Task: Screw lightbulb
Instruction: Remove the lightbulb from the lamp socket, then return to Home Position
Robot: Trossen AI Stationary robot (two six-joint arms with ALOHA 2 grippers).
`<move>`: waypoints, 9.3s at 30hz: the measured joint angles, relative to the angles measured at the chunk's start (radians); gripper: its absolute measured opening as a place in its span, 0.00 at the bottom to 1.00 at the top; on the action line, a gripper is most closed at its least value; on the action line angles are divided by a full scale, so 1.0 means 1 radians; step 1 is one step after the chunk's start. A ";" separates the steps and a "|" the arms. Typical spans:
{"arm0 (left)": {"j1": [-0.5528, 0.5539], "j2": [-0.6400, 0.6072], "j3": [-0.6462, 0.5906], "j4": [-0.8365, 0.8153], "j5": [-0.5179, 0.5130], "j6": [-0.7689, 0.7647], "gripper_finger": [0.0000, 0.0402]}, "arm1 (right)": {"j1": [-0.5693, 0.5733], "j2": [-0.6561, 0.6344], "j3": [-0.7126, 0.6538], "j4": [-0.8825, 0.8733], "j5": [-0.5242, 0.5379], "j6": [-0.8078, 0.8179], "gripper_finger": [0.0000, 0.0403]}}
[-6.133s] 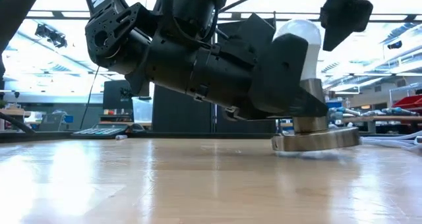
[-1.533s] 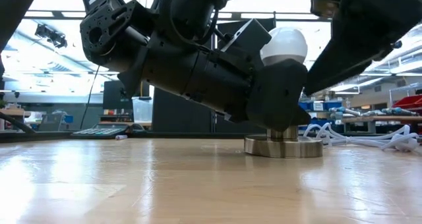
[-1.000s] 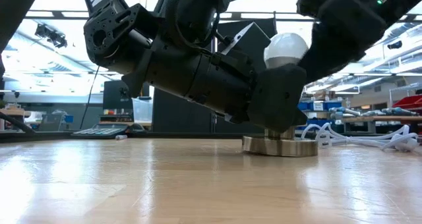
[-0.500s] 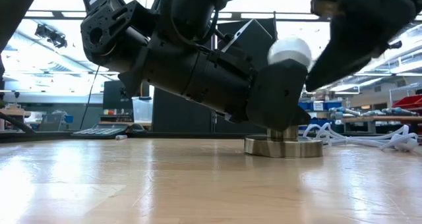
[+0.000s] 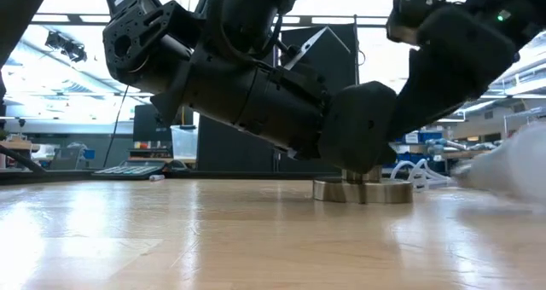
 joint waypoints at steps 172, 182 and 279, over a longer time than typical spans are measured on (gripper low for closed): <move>-0.087 -1.768 -1.147 -0.715 0.466 -0.352 0.01 | 0.282 -0.567 -0.795 0.498 -0.010 -0.185 0.05; -0.087 -1.767 -1.147 -0.709 0.469 -0.377 0.01 | 0.282 -0.681 -0.795 0.356 -0.010 -0.185 0.05; 0.434 -2.201 -1.148 -0.734 0.468 -0.380 0.01 | -0.386 -1.593 -0.795 0.315 -0.010 -0.439 0.05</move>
